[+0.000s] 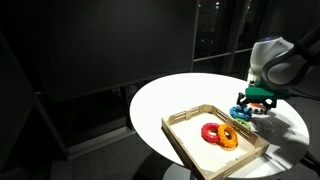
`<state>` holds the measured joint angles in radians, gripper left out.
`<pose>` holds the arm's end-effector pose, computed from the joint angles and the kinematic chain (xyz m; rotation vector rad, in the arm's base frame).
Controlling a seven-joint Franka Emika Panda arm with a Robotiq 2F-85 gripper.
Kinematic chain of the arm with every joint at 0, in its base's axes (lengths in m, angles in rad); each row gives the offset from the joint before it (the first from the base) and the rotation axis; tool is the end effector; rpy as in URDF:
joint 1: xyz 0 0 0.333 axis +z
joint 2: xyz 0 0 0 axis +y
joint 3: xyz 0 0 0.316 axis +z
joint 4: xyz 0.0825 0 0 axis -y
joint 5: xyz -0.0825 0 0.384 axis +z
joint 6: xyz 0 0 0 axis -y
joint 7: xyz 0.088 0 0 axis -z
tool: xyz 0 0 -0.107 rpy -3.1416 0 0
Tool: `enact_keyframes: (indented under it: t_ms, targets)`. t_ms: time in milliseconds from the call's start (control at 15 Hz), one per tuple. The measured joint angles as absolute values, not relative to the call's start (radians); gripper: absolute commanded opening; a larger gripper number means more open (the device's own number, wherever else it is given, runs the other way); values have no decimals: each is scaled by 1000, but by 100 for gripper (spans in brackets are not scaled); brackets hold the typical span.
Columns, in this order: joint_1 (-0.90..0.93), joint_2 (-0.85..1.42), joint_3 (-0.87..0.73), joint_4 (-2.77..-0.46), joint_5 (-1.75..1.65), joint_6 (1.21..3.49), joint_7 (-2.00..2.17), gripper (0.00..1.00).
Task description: Put the blue ring on the tray
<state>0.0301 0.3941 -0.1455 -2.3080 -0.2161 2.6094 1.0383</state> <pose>0.5102 -0.0581 0.1677 2.6294 -1.3583 -0.0197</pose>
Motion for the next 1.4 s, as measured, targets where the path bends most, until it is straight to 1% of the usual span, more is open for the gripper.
enact_keyframes:
  t_ms: [133,333,533,600,667,1133,1400]
  targets:
    - [37,405,-151,-2300,-216,2609,1038,70]
    - [48,416,-161,-2291,-216,2609,1038,44]
    - [61,420,-174,-2285,-216,2609,1039,22]
    - [66,420,-179,-2283,-216,2609,1041,13]
    - [72,420,-185,-2279,-216,2609,1045,9]
    - [115,348,-200,-2273,-216,2592,1061,10]
    - [121,270,-154,-2274,-194,2546,1053,9]
